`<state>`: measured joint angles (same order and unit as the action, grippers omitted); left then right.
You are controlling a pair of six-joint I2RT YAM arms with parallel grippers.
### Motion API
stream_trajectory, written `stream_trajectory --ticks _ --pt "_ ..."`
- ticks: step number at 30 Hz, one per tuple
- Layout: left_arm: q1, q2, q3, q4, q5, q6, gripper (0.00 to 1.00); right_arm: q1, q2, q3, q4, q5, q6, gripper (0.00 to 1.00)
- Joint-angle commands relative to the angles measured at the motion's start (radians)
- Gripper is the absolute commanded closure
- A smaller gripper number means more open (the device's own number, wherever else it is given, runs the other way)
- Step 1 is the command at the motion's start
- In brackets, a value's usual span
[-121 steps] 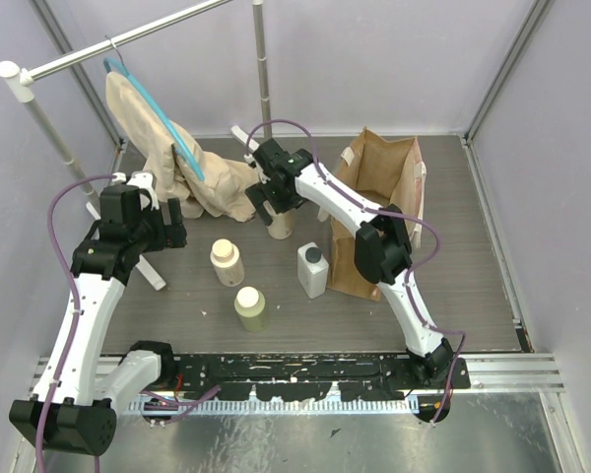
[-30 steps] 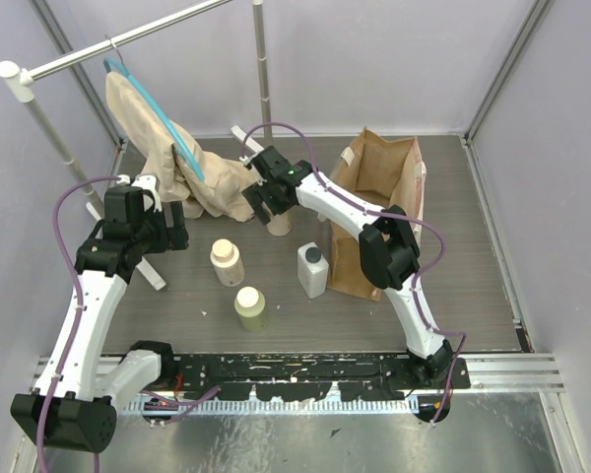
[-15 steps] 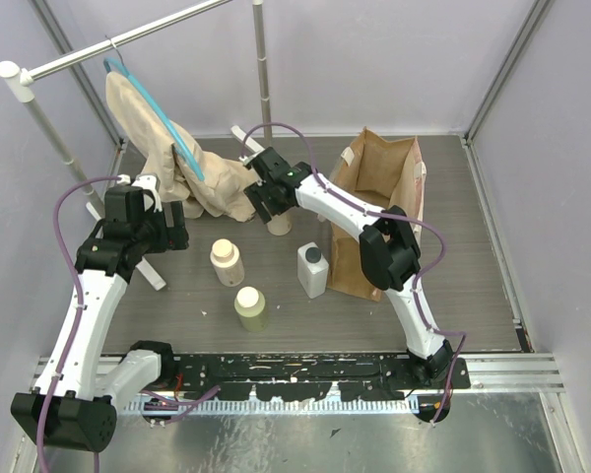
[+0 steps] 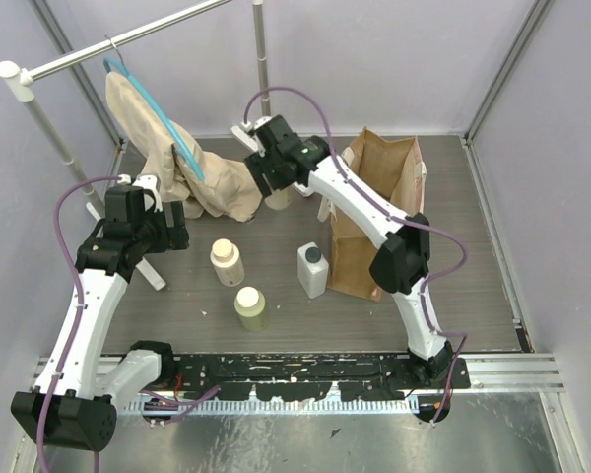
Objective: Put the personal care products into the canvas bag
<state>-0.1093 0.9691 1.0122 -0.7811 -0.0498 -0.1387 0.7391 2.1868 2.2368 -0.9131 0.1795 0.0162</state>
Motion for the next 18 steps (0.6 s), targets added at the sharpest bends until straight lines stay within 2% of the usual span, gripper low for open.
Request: stream_trajectory --ticks 1,13,18 --pt "0.002 -0.005 -0.006 0.027 0.014 0.002 0.02 -0.019 -0.238 0.158 0.056 0.031 0.024 1.0" --pt "0.002 0.005 -0.02 0.046 0.033 -0.01 0.02 -0.215 -0.514 0.074 0.081 0.003 0.068 1.0" --pt "0.002 0.005 -0.023 0.049 0.042 -0.015 0.02 -0.307 -0.577 -0.037 0.073 0.0 0.078 1.0"
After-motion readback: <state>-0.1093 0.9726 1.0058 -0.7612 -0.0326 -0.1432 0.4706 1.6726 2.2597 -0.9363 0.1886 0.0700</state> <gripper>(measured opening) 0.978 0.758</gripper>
